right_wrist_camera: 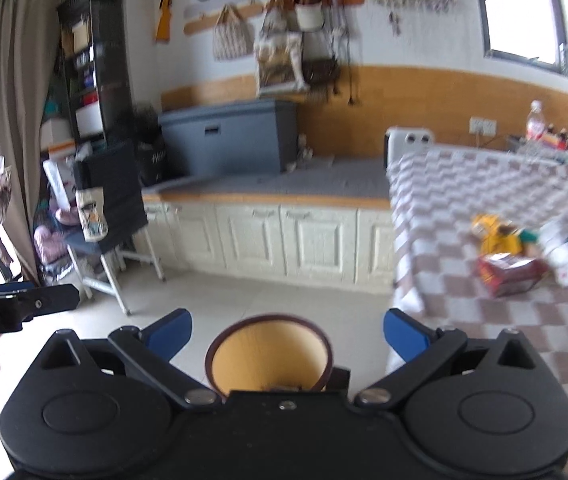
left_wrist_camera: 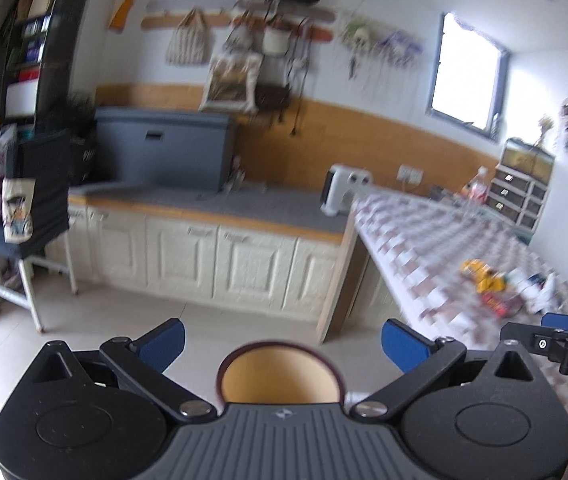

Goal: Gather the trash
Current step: 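Move both open tools back to the table trash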

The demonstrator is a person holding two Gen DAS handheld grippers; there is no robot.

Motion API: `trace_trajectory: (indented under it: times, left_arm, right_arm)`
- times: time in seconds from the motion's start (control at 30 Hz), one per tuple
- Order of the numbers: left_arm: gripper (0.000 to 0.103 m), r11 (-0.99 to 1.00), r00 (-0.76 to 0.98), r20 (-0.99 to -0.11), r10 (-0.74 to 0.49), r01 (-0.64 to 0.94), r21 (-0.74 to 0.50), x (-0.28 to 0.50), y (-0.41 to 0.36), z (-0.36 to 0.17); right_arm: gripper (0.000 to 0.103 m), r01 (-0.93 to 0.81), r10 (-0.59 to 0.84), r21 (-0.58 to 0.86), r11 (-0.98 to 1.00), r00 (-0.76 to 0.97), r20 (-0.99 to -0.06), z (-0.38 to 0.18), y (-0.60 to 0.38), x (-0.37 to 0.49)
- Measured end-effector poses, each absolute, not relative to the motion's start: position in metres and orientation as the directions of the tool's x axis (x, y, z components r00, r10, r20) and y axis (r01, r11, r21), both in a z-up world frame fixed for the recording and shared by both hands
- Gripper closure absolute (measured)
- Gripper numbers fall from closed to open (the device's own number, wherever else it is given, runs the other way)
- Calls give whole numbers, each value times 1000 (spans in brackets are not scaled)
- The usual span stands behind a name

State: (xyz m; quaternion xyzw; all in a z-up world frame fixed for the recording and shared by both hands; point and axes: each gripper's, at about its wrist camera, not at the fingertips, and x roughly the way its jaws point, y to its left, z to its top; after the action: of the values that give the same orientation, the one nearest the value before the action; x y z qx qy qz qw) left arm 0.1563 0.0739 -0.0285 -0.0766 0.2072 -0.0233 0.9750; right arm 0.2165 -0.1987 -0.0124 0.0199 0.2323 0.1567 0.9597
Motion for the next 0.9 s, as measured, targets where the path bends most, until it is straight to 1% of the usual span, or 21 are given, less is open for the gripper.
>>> trace_trajectory:
  times: [0.13,0.3,0.5,0.6,0.73,0.9]
  left_arm:
    - [0,986,937,-336,-92,39,-163,142,53,-15]
    - [0,982,951,-278,-139,96,-164,131,24,-7]
    - [0,970,955,-208,-210,176,-168,125,-20,-1]
    - [0,961,946,-200,-254,225,-159,129,-48,0]
    - [0,959,933,-231,-276,251,-129,140,-86,-4]
    - [0,954,920,-255,-298,281,-100,154,-125,-14]
  right_arm:
    - [0,-268,289,107,957,883,-371,4,-227,197]
    - [0,-226,247,108,968,928,-279,19,-268,173]
    - [0,-161,180,104,981,963,-201,22,-320,151]
    - [0,-124,140,93,988,972,-188,21,-344,146]
    - [0,-78,90,71,994,978,-190,17,-376,147]
    - [0,-72,82,54,996,970,-229,7,-413,162]
